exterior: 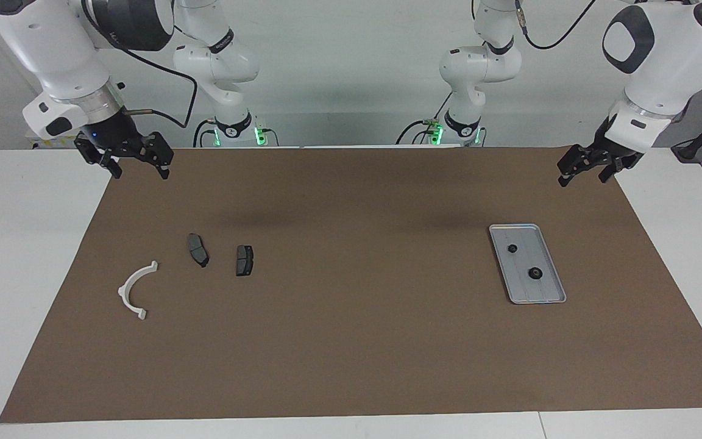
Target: Place bearing gear from tray to pile
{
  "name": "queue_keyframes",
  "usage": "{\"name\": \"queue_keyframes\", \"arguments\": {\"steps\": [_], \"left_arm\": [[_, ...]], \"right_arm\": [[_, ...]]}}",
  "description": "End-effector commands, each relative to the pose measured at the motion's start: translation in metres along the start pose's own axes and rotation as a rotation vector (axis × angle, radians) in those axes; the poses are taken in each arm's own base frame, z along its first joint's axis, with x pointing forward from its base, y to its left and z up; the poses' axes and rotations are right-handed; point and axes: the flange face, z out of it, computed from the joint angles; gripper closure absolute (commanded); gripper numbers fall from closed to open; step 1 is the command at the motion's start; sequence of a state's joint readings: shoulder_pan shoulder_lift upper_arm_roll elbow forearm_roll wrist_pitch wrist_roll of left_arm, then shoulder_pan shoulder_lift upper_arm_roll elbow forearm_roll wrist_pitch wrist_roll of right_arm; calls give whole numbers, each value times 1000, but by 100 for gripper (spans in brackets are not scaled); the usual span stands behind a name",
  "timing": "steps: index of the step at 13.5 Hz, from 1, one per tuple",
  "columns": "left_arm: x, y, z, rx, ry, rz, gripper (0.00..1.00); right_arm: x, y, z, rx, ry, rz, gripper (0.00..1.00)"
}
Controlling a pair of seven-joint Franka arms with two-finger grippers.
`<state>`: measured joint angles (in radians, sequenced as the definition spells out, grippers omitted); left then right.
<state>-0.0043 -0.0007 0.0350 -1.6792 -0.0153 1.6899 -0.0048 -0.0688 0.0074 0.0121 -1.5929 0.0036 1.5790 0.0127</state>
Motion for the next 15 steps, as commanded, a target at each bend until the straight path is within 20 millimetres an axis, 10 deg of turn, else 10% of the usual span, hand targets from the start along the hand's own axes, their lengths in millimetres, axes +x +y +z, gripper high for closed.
{"name": "queue_keyframes", "arguments": {"steps": [1, 10, 15], "left_arm": [[-13, 8, 21, -5, 27, -1, 0], [-4, 24, 154, -2, 18, -81, 0], [-14, 32, 212, 0, 15, -97, 42]], "right_arm": [[-1, 5, -1, 12, 3, 29, 0], [-1, 3, -4, 4, 12, 43, 0], [-1, 6, -2, 6, 17, 61, 0]]}}
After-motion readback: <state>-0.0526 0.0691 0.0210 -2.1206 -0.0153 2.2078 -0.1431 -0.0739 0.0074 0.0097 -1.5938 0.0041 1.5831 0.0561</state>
